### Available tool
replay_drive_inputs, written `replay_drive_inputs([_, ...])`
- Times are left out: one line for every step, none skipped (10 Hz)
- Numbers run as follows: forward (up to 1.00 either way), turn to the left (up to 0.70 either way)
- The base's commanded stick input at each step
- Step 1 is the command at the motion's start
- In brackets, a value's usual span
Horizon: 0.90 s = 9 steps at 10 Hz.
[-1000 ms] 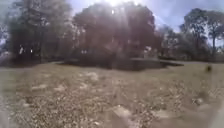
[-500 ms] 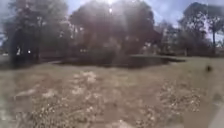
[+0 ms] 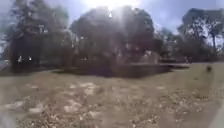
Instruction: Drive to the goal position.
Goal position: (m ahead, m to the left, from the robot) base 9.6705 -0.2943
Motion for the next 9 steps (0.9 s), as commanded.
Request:
replay_drive_inputs([0.7,0.0])
replay_drive_inputs([0.7,0.0])
replay_drive_inputs([0.7,0.0])
replay_drive_inputs([0.7,0.0])
replay_drive_inputs([0.7,0.0])
replay_drive_inputs([0.7,0.0])
replay_drive_inputs([0.7,0.0])
replay_drive_inputs([0.7,0.0])
replay_drive_inputs([0.7,0.0])
